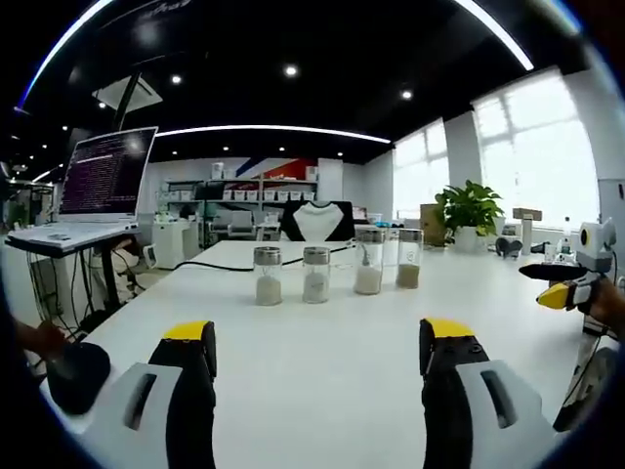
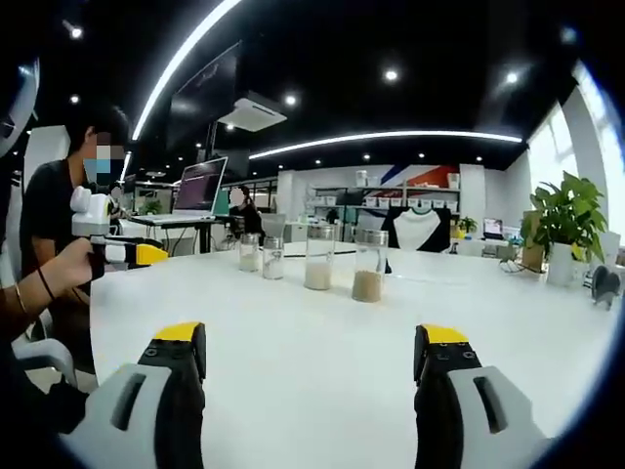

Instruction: Rotate the seasoning bottle until the label or dispensing opening points toward the visible target arrow and the bottle remains upright within the marked orientation range

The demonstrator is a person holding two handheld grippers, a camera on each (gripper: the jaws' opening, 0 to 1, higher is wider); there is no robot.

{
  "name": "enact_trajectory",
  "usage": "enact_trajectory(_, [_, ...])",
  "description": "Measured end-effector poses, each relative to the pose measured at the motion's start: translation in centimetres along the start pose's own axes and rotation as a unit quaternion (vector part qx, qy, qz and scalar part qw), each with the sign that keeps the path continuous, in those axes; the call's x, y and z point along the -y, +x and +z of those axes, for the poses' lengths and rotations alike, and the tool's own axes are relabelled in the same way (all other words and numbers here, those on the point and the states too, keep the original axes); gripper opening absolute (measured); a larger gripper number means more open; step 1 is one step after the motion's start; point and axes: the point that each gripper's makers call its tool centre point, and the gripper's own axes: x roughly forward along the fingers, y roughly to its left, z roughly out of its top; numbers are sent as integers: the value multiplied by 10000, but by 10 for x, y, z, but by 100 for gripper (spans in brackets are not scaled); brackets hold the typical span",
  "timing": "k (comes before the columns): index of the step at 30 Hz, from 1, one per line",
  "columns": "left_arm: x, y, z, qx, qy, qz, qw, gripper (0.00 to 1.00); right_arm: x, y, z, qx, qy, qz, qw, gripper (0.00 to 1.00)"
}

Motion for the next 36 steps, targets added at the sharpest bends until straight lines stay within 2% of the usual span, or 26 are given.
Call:
enact_trajectory(27, [-7, 1, -2, -106, 124, 130, 9998, 90, 7, -5, 1, 79, 265, -16, 9996, 88])
enact_trajectory(36, [1, 2, -6, -208, 215, -11, 9996, 90, 7, -5, -1, 81, 313, -49, 9995, 88])
